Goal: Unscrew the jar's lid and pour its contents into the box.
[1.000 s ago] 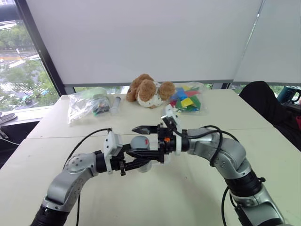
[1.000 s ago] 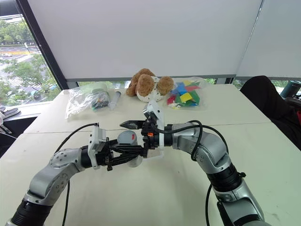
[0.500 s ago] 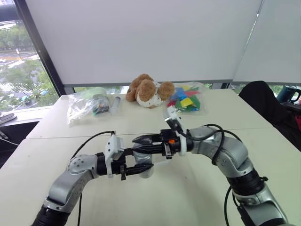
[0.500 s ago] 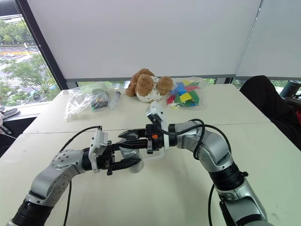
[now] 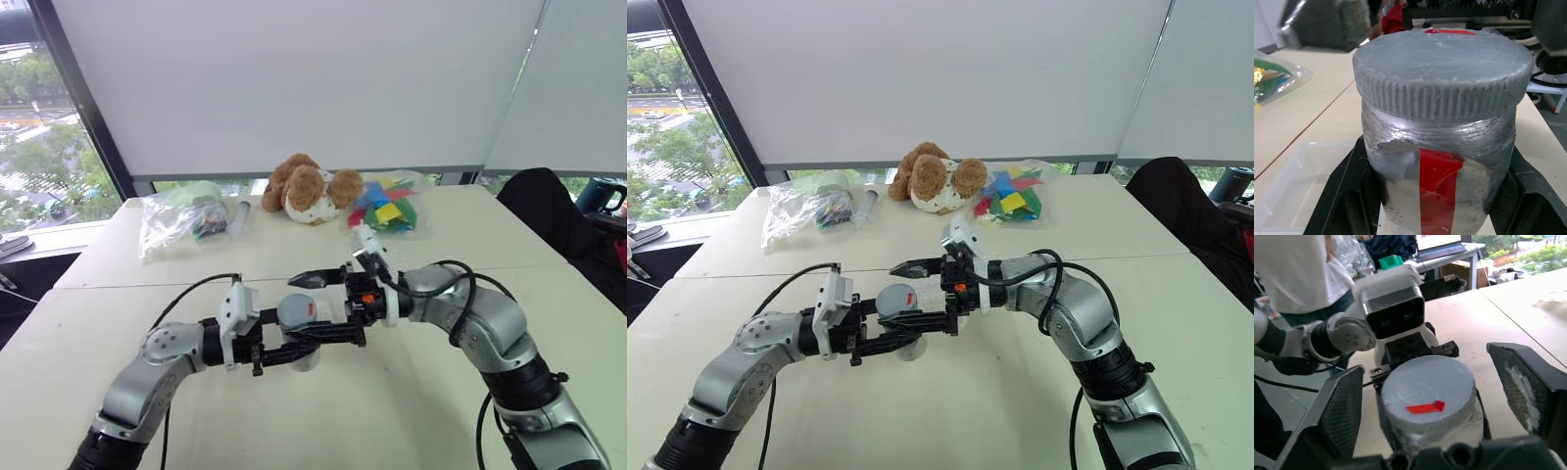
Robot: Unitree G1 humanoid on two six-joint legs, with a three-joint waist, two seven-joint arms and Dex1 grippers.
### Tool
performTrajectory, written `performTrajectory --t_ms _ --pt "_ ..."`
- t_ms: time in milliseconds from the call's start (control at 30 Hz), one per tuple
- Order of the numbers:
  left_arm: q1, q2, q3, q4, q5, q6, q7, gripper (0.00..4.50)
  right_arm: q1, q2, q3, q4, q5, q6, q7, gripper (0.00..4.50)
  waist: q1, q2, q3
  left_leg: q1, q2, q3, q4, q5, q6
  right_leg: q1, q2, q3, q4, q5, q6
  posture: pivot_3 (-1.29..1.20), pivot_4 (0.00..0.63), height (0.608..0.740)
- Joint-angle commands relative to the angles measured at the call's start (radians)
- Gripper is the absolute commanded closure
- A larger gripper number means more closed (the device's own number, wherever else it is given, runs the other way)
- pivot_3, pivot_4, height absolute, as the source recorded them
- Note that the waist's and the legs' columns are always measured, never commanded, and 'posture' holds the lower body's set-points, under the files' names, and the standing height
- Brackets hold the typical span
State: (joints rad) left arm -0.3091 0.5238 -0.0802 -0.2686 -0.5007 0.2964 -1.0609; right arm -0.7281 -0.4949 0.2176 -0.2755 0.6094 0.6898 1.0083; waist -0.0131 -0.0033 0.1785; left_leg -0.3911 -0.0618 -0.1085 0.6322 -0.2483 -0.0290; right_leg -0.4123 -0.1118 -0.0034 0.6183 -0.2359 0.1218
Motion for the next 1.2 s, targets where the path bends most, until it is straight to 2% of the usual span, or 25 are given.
performTrajectory --t_ms 33,200,300,400,567,700,833,967,1000,1033,1100,1133,1200 --pt "-0.008 0.005 0.001 -0.017 0.006 -0.008 0.007 2.40 0.000 0.015 -0.002 -0.006 -0.017 -0.026 -0.004 0.04 0.000 0.000 0.000 0.000 0.000 0.000 0.000 0.000 0.000 0.000 0.000 0.000 0.000 0.000 0.000 0.00 0.150 0.740" --pt "-0.006 0.004 0.000 -0.020 0.008 -0.007 0.015 2.40 0.003 0.028 -0.009 0.001 -0.022 -0.034 -0.002 0.04 0.000 0.000 0.000 0.000 0.000 0.000 0.000 0.000 0.000 0.000 0.000 0.000 0.000 0.000 0.000 0.00 0.150 0.740" --pt "-0.005 0.003 -0.005 -0.023 0.014 -0.011 0.022 2.40 0.005 0.023 -0.009 0.008 -0.025 -0.042 0.012 0.92 0.000 0.000 0.000 0.000 0.000 0.000 0.000 0.000 0.000 0.000 0.000 0.000 0.000 0.000 0.000 0.00 0.150 0.740" --pt "-0.008 -0.003 -0.003 -0.029 0.004 -0.004 0.030 2.40 0.009 0.014 -0.005 0.013 -0.029 -0.048 0.033 2.24 0.000 0.000 0.000 0.000 0.000 0.000 0.000 0.000 0.000 0.000 0.000 0.000 0.000 0.000 0.000 0.00 0.150 0.740" --pt "-0.015 0.004 0.004 -0.043 -0.019 0.003 0.017 2.40 -0.004 -0.015 -0.012 0.037 -0.009 -0.072 0.129 2.23 0.000 0.000 0.000 0.000 0.000 0.000 0.000 0.000 0.000 0.000 0.000 0.000 0.000 0.000 0.000 0.00 0.150 0.740" --pt "-0.029 0.016 0.008 -0.076 -0.079 0.025 -0.047 2.40 -0.070 -0.076 0.002 0.088 0.020 -0.088 0.326 2.23 0.000 0.000 0.000 0.000 0.000 0.000 0.000 0.000 0.000 0.000 0.000 0.000 0.000 0.000 0.000 0.00 0.150 0.740" --pt "-0.025 0.052 -0.024 -0.090 -0.059 -0.049 -0.165 2.40 -0.155 -0.102 0.034 0.163 0.019 -0.123 0.504 2.23 -0.004 0.000 0.000 0.000 0.000 0.000 0.000 0.000 0.000 0.000 0.000 0.000 0.000 0.000 0.000 0.00 0.150 0.740" --pt "-0.030 0.061 -0.032 -0.103 -0.087 -0.041 -0.202 2.40 -0.209 -0.097 0.055 0.224 -0.002 -0.135 0.542 2.23 -0.003 0.000 0.000 0.000 0.000 0.000 0.000 0.000 0.000 0.000 0.000 0.000 0.000 0.000 0.000 0.00 0.150 0.740" --pt "-0.031 0.061 -0.029 -0.102 -0.088 -0.038 -0.198 2.40 -0.211 -0.085 0.043 0.233 -0.011 -0.143 0.505 1.43 -0.002 0.000 0.000 0.000 0.000 0.000 0.000 0.000 0.000 0.000 0.000 0.000 0.000 0.000 0.000 0.00 0.150 0.740" --pt "-0.028 0.061 -0.024 -0.102 -0.089 -0.036 -0.188 2.40 -0.212 -0.089 0.040 0.227 -0.006 -0.117 0.488 1.15 -0.001 0.000 0.000 0.000 0.000 0.000 0.000 0.000 0.000 0.000 0.000 0.000 0.000 0.000 0.000 0.00 0.150 0.740" --pt "-0.022 0.060 -0.010 -0.103 -0.092 -0.029 -0.165 2.40 -0.200 -0.056 -0.007 0.217 0.005 -0.140 0.423 0.20 0.001 0.000 0.001 0.000 0.000 0.000 0.000 0.000 0.000 0.001 0.000 0.000 0.000 0.000 0.000 0.00 0.150 0.740" --pt "-0.017 0.062 -0.006 -0.105 -0.095 -0.022 -0.157 2.40 -0.196 -0.049 -0.023 0.208 0.020 -0.123 0.404 0.03 0.001 0.000 0.001 0.000 0.000 0.000 0.000 0.000 0.000 0.000 0.000 0.000 0.000 0.000 0.000 0.00 0.150 0.740" --pt "-0.009 0.068 0.006 -0.100 -0.087 -0.002 -0.123 2.40 -0.184 -0.048 -0.060 0.184 0.043 -0.100 0.365 0.03 0.001 0.000 0.001 0.000 0.000 0.000 0.000 0.000 0.000 0.000 0.000 0.000 0.000 0.000 0.000 0.00 0.150 0.740"
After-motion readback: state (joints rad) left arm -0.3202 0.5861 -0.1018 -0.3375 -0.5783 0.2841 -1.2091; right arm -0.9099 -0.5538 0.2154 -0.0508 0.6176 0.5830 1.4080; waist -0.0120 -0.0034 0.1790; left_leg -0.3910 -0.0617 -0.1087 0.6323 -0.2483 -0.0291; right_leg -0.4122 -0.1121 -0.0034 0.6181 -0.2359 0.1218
